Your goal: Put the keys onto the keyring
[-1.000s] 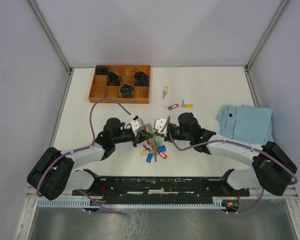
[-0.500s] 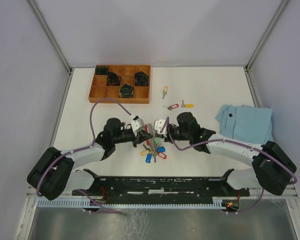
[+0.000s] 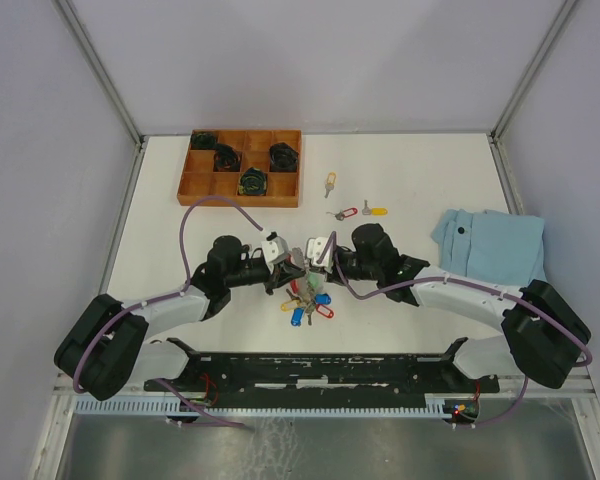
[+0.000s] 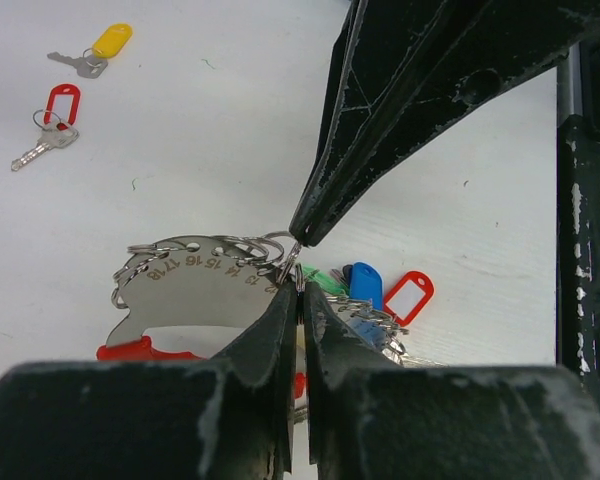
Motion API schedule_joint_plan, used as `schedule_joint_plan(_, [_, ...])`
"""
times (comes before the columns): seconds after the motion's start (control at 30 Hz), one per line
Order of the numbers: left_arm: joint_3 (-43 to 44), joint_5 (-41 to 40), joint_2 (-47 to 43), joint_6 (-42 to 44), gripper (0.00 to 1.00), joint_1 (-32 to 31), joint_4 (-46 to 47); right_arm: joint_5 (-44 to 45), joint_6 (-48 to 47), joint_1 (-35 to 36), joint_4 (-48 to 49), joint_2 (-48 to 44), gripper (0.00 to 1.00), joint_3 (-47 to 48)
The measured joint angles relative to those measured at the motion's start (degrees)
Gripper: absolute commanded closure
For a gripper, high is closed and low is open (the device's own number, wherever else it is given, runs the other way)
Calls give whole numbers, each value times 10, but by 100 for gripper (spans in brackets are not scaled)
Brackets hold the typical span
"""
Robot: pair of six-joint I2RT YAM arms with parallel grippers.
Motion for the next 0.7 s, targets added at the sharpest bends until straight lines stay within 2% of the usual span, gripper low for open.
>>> schedule_joint_plan(0.1, [0,5,0,5,74,0,1,9,0,0,2,0,99,0])
schedule_joint_plan(0.2, [-1,16,-1,8,69,0,2,19,0,0,5,0,99,0])
schedule_joint_plan(0.4, [-3,21,-8,20,68,0,0,26,0,0,15,0,100,0])
schedule_joint_plan(0.7, [-17,-41,-18,20,67,0,13,15,0,0,26,9,99,0])
